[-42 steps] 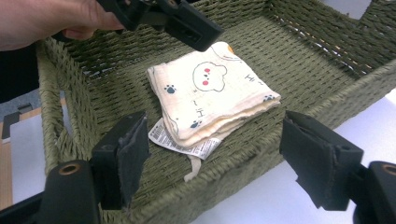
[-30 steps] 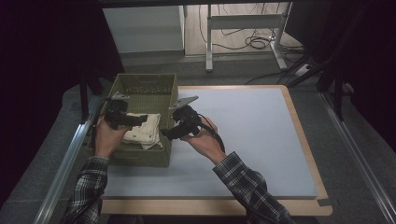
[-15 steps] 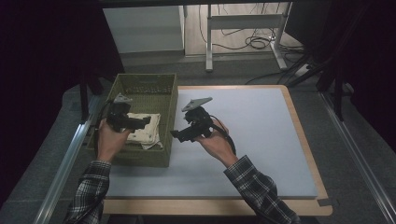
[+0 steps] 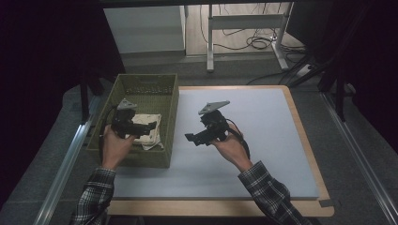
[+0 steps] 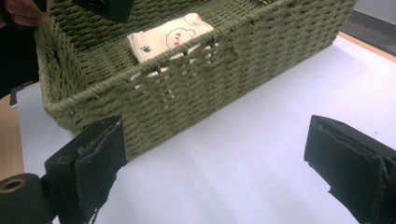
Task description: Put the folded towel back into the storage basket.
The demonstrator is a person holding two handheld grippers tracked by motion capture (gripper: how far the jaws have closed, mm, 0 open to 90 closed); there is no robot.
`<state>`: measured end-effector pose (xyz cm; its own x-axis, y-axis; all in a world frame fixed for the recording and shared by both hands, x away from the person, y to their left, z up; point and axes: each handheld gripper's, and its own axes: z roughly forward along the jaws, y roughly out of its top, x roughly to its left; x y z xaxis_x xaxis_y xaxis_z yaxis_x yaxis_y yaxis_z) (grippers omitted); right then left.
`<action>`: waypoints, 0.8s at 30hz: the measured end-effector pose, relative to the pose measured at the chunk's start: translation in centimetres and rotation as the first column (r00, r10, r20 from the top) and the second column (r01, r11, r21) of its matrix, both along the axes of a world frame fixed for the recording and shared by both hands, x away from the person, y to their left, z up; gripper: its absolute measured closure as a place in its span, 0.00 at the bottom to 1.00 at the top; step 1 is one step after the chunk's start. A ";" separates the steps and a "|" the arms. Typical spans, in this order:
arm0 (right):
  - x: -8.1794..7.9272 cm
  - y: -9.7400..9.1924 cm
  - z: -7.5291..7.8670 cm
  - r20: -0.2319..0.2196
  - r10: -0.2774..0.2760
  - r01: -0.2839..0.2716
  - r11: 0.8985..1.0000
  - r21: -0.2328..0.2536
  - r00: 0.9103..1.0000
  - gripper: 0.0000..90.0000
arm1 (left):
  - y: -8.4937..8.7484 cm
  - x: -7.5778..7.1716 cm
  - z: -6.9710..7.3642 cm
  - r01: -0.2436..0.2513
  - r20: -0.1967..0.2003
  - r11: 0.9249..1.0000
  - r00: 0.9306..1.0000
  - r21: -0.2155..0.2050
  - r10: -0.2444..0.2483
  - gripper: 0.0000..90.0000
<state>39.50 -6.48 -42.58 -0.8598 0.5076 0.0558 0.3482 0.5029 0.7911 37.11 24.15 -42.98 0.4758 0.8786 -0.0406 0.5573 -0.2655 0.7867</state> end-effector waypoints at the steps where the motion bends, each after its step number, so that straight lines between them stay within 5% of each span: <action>1: 0.0 -0.2 0.0 0.001 -0.004 0.004 1.000 0.000 1.000 0.06 | -0.1 -0.1 0.0 0.002 -0.002 1.000 1.000 0.002 -0.002 0.01; 24: -1.7 -6.6 -0.7 0.021 -0.051 0.051 0.999 -0.017 0.998 0.06 | -5.3 -2.5 0.2 0.117 0.016 0.992 0.993 -0.042 -0.117 0.02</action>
<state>37.84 -13.12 -43.25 -0.8335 0.5517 0.0293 0.3577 0.4985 0.7896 34.62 18.90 -42.77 0.5762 0.8143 -0.0699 0.5139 -0.2944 0.8058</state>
